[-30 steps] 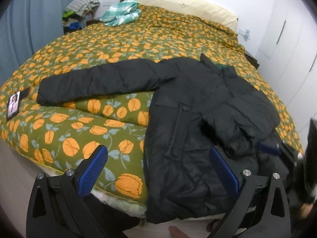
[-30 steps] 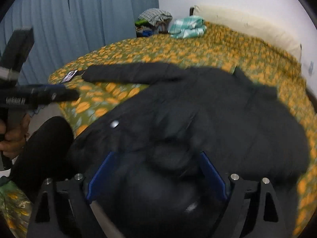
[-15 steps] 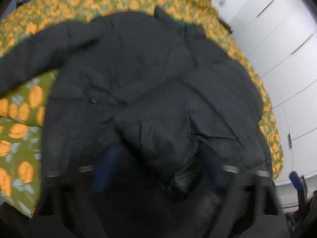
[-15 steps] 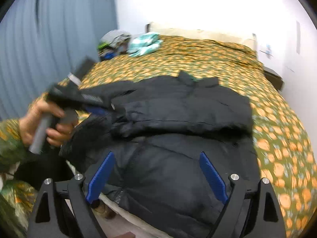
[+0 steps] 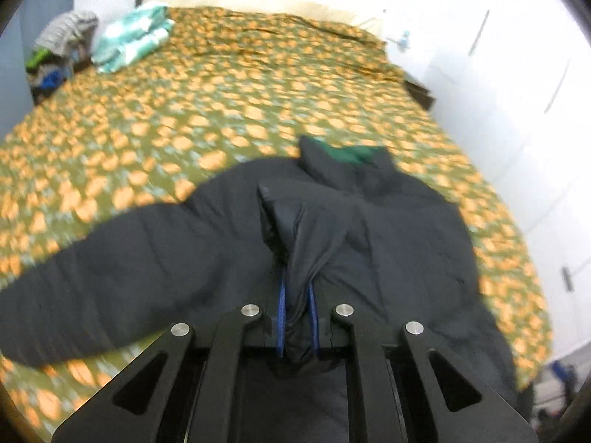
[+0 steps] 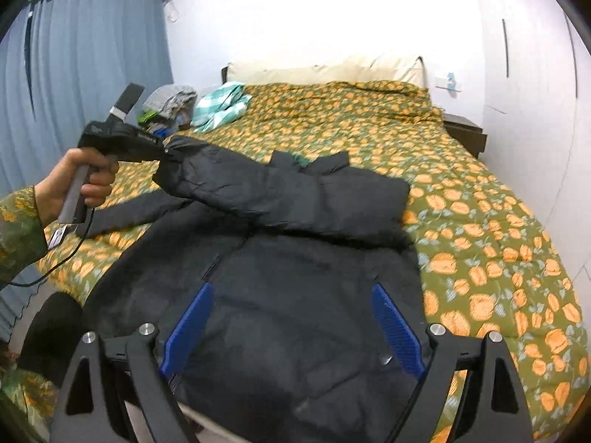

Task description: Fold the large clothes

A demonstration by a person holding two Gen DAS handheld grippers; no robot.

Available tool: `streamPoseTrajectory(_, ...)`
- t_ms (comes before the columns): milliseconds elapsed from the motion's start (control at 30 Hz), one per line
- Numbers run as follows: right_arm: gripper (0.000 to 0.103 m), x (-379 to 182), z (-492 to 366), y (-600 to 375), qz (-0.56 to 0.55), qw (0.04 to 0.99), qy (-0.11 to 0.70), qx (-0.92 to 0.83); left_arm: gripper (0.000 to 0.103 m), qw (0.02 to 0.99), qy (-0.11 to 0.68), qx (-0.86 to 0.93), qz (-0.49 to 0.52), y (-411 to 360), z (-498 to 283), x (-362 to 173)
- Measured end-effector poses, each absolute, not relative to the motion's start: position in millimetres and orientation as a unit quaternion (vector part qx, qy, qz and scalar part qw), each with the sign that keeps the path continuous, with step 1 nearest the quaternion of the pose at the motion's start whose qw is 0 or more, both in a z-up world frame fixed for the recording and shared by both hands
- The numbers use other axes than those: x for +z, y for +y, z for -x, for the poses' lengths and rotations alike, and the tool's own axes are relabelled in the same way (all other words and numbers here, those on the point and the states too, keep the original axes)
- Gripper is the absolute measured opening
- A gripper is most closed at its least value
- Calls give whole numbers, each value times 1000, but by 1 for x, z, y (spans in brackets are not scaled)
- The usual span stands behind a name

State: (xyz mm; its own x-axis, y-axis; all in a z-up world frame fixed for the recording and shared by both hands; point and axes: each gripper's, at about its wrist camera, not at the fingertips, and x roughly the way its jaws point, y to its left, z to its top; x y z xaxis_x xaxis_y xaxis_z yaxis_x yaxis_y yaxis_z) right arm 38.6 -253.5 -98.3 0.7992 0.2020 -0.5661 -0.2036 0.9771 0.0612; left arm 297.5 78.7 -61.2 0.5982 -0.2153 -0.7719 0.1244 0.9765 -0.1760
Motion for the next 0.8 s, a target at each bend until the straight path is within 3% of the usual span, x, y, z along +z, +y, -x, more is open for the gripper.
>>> streamPoseTrajectory(133, 90, -98, -63, -262, -6, 947, 308, 97, 10, 875, 479, -55, 38, 98, -329, -117)
streamPoseTrajectory(233, 89, -104, -89, -263, 5, 939, 326, 107, 20, 853, 520, -36, 25, 107, -337, -149)
streamPoseTrajectory(300, 90, -105, -114, -265, 18, 934, 338, 114, 35, 856, 515, -30, 20, 106, -331, -149)
streamPoseTrajectory(333, 90, -104, -128, -266, 21, 932, 342, 116, 58, 861, 507, -29, 23, 107, -323, -145)
streamPoseTrajectory(400, 89, -98, -156, -271, 17, 932, 343, 119, 75, 878, 476, -26, 35, 112, -308, -130)
streamPoseTrajectory(600, 89, -100, -262, -280, -12, 925, 364, 108, 75, 904, 424, -47, 40, 99, -300, -117)
streamPoseTrajectory(733, 89, -151, -320, -274, -52, 892, 431, 127, 52, 876, 479, -43, 27, 89, -326, -157)
streamPoseTrajectory(800, 90, -194, -338, -266, -59, 852, 502, 132, 52, 862, 504, -34, 37, 89, -331, -179)
